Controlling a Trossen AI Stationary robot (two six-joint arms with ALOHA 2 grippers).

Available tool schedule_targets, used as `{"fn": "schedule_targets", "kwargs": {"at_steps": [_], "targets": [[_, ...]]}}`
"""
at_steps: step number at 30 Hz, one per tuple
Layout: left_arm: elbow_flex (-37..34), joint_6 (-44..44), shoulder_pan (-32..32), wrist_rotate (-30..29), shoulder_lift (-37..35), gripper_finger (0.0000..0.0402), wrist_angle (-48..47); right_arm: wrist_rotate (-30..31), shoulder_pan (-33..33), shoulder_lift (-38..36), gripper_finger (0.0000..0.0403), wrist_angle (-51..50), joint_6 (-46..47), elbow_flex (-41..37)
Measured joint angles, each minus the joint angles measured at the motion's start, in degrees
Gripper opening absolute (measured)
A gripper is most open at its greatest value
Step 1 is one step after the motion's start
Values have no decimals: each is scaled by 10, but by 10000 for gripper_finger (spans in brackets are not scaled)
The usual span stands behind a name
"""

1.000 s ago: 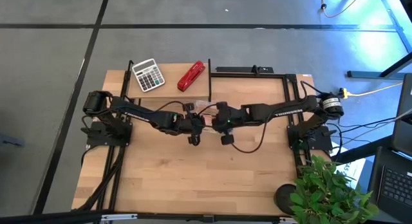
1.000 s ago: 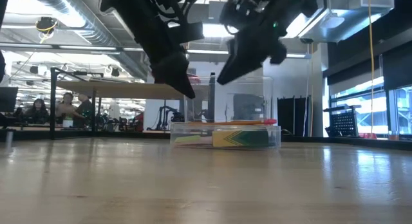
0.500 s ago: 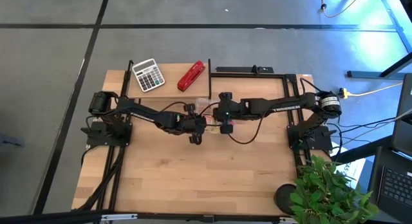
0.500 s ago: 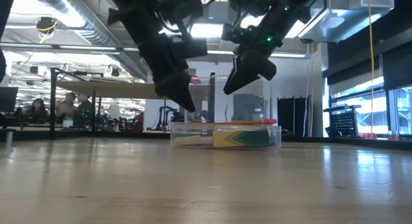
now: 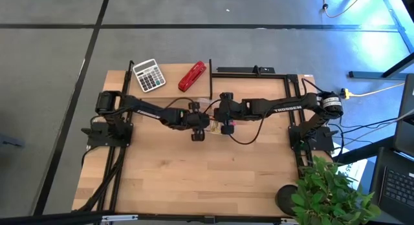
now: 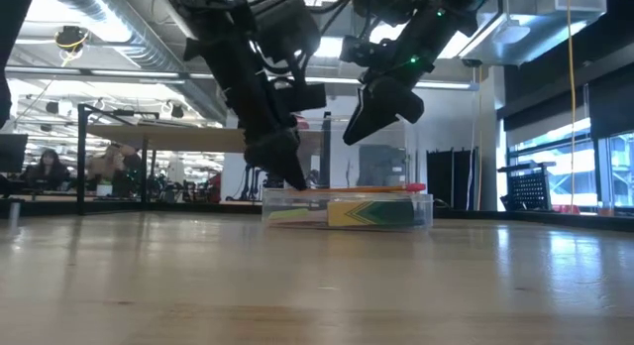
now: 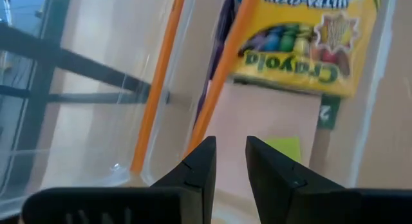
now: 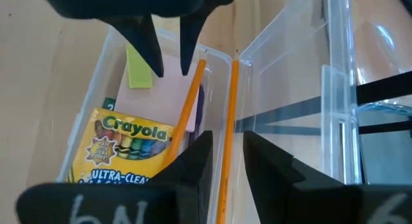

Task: Pack school essentials
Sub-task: Put the orange pencil into the supply box

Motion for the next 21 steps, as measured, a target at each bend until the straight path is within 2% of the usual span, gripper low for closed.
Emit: {"fn": "schedule_targets", "kwargs": {"at_steps": [4, 13, 18, 21], "targets": [[1, 5, 13, 31, 10, 78, 7, 0, 0, 0, 90, 2, 0, 0], [1, 36, 31, 41, 16, 78, 21, 0, 0, 0, 90, 11, 0, 0], [0, 35, 38, 76, 16, 78, 39, 0, 0, 0, 90, 12, 0, 0], [0, 46, 38, 78, 16, 78, 49, 0, 0, 0, 90, 12, 0, 0]]}}
